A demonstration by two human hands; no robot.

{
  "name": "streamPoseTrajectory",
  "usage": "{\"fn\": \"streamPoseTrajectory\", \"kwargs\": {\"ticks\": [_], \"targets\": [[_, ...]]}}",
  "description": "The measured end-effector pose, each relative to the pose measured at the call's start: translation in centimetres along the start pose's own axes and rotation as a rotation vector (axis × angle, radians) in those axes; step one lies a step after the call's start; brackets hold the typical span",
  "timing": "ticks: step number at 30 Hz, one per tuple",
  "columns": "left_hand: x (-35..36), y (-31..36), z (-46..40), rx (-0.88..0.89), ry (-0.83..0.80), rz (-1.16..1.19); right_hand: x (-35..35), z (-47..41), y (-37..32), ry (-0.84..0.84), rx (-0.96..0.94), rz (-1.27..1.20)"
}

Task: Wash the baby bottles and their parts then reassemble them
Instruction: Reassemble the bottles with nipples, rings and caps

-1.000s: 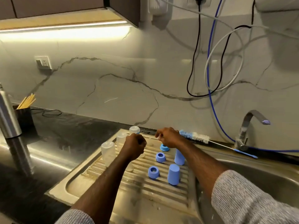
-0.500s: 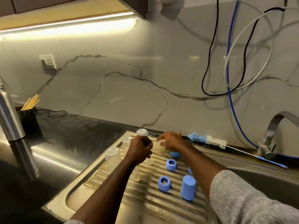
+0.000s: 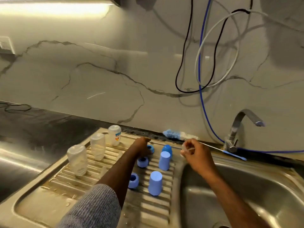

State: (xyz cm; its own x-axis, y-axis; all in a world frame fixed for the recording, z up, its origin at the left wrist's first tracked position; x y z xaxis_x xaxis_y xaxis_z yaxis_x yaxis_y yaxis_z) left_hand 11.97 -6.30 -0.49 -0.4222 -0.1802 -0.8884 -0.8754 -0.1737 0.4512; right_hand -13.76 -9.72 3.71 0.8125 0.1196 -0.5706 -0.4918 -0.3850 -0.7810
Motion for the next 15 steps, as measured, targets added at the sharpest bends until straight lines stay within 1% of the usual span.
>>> {"fn": "streamPoseTrajectory", "kwargs": {"ticks": [2, 4, 5, 6, 7, 10, 11, 13, 15], "targets": [[0.5, 0.1, -0.7, -0.015, -0.055, -0.101, -0.1, 1.4, 2.4, -0.004, 0.069, -0.003], [0.6, 0.0, -0.9, -0.033, -0.044, -0.129, 0.4, 2.9, 4.2, -0.045, 0.12, -0.058], [0.3, 0.0, -0.8, -0.037, -0.007, -0.115, 0.8, 3.5, 4.7, -0.068, 0.12, -0.089], [-0.1, 0.1, -0.8, -0.034, 0.059, -0.088, 1.0, 3.8, 5.0, -0.082, 0.106, -0.112], [-0.8, 0.3, -0.5, -0.029, 0.166, -0.028, 1.2, 3.9, 5.1, -0.094, 0.094, -0.122], [-2.9, 2.6, 1.7, 0.021, 0.565, 0.286, 1.0, 3.7, 4.9, -0.11, 0.104, -0.181], [-3.3, 3.9, 3.0, 0.06, 0.645, 0.371, 0.9, 3.7, 4.8, -0.122, 0.113, -0.212], [-3.1, 7.0, 5.4, 0.174, 0.708, 0.462, 1.0, 4.0, 4.5, -0.159, 0.123, -0.275], [-1.9, 10.2, 7.8, 0.289, 0.689, 0.517, 0.8, 4.4, 4.4, -0.17, 0.133, -0.34]]}}
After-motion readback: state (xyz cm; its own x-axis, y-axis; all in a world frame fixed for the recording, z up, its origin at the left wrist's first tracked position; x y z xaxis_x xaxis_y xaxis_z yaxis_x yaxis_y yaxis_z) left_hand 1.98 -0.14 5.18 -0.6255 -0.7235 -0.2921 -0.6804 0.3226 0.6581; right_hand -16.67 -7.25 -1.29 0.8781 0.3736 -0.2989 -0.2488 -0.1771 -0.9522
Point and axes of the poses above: each hand's wrist, its own z-axis away from the middle knuckle, its own x-axis out of the palm, y = z × x, the point moved 4 cm from there along -z, towards the middle knuckle, and after that the axes turned 10 degrees about x, right-handed, at the moved point
